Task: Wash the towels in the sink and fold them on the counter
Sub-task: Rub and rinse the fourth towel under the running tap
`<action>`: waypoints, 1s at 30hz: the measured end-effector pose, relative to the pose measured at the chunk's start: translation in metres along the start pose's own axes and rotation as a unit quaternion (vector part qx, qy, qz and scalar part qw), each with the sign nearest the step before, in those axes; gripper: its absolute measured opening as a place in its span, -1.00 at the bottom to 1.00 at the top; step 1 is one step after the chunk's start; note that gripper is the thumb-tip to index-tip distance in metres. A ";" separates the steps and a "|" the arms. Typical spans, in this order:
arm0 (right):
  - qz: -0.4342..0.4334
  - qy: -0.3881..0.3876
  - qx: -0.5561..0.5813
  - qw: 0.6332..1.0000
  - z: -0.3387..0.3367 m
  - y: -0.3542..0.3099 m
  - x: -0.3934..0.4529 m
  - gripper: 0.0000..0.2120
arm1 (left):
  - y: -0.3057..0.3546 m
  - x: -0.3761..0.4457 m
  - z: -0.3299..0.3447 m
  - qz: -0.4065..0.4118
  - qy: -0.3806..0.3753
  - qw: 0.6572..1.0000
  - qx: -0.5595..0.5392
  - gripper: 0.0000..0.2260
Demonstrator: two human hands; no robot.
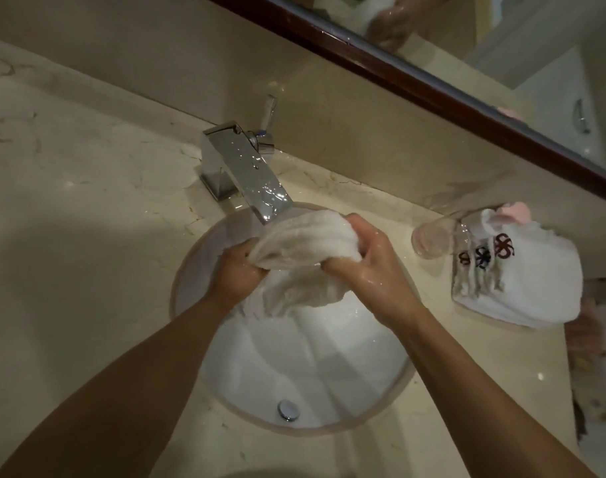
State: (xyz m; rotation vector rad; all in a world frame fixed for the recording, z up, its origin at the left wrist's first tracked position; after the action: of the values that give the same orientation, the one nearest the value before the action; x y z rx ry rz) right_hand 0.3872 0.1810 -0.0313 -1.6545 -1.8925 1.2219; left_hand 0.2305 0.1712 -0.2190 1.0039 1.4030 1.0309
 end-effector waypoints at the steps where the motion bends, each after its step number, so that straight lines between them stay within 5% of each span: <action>1: -0.011 0.001 0.005 1.000 -0.004 -0.004 -0.003 -0.66 | 0.002 -0.001 0.004 0.005 0.007 1.000 -0.024 -0.74; 7: -0.014 0.043 0.052 0.998 -0.014 -0.005 -0.010 -0.61 | 0.013 0.006 0.012 0.001 0.011 1.000 0.012 -0.83; 11: -0.036 0.070 0.095 0.992 -0.026 -0.014 -0.015 -0.73 | -0.026 -0.006 0.004 -0.048 -0.039 0.998 0.032 -0.58; 16: -0.047 0.026 0.059 0.997 -0.020 -0.018 -0.020 -0.68 | -0.046 -0.010 -0.002 -0.042 0.022 0.998 0.034 -0.54; 20: -0.058 -0.002 0.018 0.998 -0.011 -0.024 -0.011 -0.69 | -0.019 -0.014 0.007 -0.053 -0.080 0.986 0.135 -0.36; 25: -0.081 -0.108 -0.092 0.987 0.020 -0.035 0.007 -0.75 | 0.090 -0.046 0.001 0.053 -0.078 0.995 -0.013 -0.45; 30: -0.071 -0.087 -0.075 0.991 0.041 0.009 0.030 -0.40 | 0.102 -0.055 -0.026 -0.030 -0.012 0.994 -0.102 -0.63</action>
State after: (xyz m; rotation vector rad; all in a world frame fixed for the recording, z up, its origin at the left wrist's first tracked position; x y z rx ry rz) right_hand 0.3551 0.1934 -0.0703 -1.4952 -2.2171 1.2260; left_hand 0.2115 0.1443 -0.1052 0.8178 1.2728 1.0902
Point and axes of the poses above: each hand's wrist, its own x-axis towards the middle knuckle, its own z-axis out of the palm, y = z × x, the point moved 8 cm from there along x, towards the middle knuckle, and after that the axes turned 13 degrees about -x, right-handed, at the moved point
